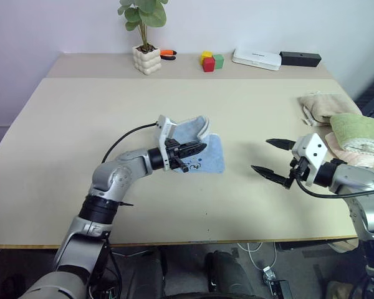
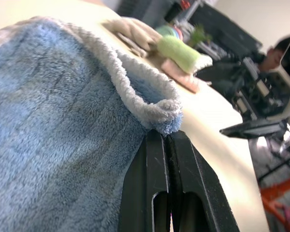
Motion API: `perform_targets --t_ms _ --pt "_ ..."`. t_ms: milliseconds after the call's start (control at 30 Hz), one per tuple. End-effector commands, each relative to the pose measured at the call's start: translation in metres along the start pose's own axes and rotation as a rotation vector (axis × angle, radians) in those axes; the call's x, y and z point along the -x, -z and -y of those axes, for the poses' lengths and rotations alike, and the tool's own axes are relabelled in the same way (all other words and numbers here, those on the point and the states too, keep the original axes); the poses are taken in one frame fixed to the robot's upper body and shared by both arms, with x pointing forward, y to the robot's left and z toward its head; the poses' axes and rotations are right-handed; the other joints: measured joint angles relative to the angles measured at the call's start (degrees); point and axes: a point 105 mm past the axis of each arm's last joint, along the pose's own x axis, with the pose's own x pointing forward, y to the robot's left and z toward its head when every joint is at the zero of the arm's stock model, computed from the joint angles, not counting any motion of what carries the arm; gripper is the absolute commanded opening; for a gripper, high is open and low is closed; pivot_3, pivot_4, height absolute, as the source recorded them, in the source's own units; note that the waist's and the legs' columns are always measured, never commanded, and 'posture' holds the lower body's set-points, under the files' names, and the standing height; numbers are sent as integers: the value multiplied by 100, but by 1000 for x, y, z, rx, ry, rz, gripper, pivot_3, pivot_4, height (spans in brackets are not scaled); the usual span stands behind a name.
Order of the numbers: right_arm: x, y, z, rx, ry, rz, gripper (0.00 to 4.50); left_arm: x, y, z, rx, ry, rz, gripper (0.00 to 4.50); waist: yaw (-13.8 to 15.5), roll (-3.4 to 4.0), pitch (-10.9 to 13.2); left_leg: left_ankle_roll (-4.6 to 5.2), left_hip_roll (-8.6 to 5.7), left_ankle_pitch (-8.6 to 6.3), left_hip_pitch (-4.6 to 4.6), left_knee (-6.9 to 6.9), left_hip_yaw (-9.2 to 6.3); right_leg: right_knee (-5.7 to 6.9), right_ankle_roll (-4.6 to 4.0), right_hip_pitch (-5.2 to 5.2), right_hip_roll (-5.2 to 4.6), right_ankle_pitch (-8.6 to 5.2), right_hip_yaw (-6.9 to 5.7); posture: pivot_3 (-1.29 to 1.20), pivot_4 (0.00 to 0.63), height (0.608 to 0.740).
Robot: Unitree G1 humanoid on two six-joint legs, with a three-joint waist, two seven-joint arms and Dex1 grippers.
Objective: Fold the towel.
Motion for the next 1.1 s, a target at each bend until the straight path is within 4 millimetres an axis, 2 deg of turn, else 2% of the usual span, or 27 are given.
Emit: perform_targets --t_ms 33,167,300,400,500,633,733,767,867,1000,1033,1100 --pt "8 -30 -4 59 -8 93 4500 -13 -1 7 -44 53 -10 28 -3 0 0 0 0 0 0 -1 0 0 0 0 0 0 0 0 150 735" --pt "11 -39 -12 29 -22 145 4500 -20 10 5 -41 46 -56 28 -23 0 0 0 1 0 1 -2 -5 1 1 0 3 0 0 0 150 735" --pt "11 -39 -17 15 -24 143 4500 -21 21 2 -54 31 -102 28 -21 0 0 0 1 0 1 -3 -6 1 0 -1 2 -1 0 0 150 735" --pt "9 -39 -17 15 -20 141 4500 -22 25 9 -12 77 -110 28 -15 0 0 0 1 0 1 -1 -5 1 -9 -1 1 -6 0 0 150 735" --pt "6 -39 -17 15 -21 144 4500 -24 28 19 18 136 -125 786 -11 0 0 0 1 0 0 -1 -5 1 -9 0 1 -6 0 0 150 735" --pt "1 -41 -16 20 -25 150 4500 -22 26 17 8 124 -120 2796 -20 0 0 1 1 0 1 -1 -6 2 -9 -1 2 -6 0 0 150 735" --pt "-7 -47 -11 13 -10 189 4500 -12 15 22 22 164 -83 4244 -35 0 0 1 2 0 1 -2 -7 3 -8 -1 3 -5 0 0 150 735" --pt "-10 -51 -8 -2 2 217 4500 -9 10 24 28 174 -66 4427 -39 0 0 1 2 0 1 -3 -7 5 -5 -2 3 -3 0 0 150 735" --pt "-20 -59 3 -26 71 280 4500 1 -8 28 40 202 2 4427 -33 2 1 1 3 0 2 -3 -8 11 3 -4 4 1 0 0 150 735" --pt "-36 -72 21 -120 220 396 4500 19 -47 15 92 143 163 4427 -25 3 3 1 3 0 1 -1 -8 13 7 -4 4 3 0 0 150 735" --pt "-43 -75 23 -172 253 425 4500 25 -58 6 111 103 225 4204 -32 2 4 1 3 0 2 0 -8 13 8 -4 4 3 0 0 150 735" --pt "-59 -78 18 -255 281 458 3962 34 -72 -13 125 -6 310 3565 -28 5 5 1 4 1 1 1 -8 19 11 -7 5 4 -1 0 150 735"
